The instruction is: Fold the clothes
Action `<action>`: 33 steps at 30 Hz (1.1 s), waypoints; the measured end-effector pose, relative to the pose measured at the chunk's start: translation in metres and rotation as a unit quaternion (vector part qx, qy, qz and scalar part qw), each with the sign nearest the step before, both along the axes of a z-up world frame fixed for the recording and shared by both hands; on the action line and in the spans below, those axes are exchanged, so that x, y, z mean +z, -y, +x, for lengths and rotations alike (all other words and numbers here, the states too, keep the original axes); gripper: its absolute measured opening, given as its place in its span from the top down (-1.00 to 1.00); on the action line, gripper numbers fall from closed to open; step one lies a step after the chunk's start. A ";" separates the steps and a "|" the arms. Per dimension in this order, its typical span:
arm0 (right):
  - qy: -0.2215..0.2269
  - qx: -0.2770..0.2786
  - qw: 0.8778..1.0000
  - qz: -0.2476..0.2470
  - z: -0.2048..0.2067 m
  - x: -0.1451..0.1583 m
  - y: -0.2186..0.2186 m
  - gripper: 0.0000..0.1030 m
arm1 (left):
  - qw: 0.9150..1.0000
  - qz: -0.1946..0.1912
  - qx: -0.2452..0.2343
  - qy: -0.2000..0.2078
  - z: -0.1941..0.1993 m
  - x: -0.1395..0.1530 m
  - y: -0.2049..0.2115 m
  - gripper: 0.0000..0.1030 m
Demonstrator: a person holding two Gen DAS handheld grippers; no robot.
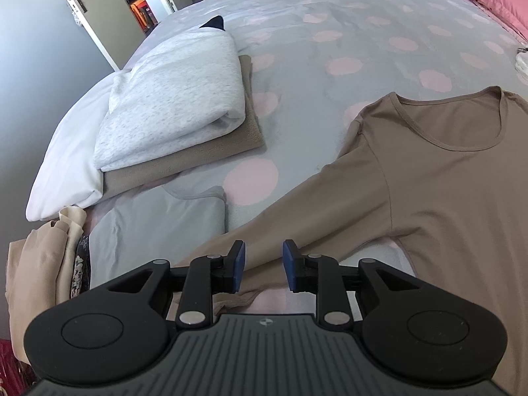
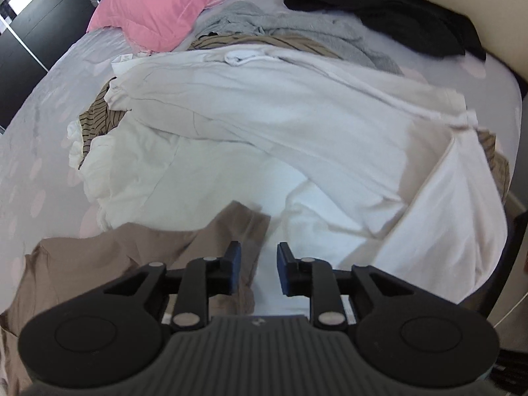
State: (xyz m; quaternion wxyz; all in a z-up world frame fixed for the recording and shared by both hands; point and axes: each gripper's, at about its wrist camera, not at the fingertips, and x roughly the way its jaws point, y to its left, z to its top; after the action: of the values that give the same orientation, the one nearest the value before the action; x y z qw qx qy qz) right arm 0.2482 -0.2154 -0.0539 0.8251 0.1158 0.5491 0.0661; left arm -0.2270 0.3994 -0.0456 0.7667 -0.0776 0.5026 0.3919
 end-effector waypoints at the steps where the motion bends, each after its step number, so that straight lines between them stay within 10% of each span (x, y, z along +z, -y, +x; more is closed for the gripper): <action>1: -0.009 -0.005 1.000 0.009 -0.002 -0.005 0.002 0.46 | 1.000 0.003 -0.005 0.001 0.002 0.001 0.002 0.48; 12: -0.025 -0.005 0.996 0.088 0.002 -0.022 -0.018 0.15 | 1.000 0.015 -0.002 -0.011 -0.001 -0.001 0.007 0.45; 18: -0.018 -0.022 0.997 0.069 0.000 -0.017 -0.013 0.85 | 1.000 0.015 0.007 -0.015 -0.007 -0.003 0.004 0.45; 27: 0.086 -0.045 0.995 0.024 -0.024 0.036 0.014 0.89 | 1.000 0.014 -0.001 -0.007 -0.005 0.000 0.005 0.45; 33: 0.031 -0.052 0.998 -0.020 -0.023 0.015 0.022 0.89 | 1.000 0.015 0.000 -0.004 -0.007 0.002 0.006 0.45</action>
State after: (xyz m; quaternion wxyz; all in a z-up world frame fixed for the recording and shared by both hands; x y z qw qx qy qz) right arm 0.2255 -0.2377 -0.0389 0.8460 0.1256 0.5179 0.0159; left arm -0.2335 0.3939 -0.0435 0.7656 -0.0644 0.4997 0.3999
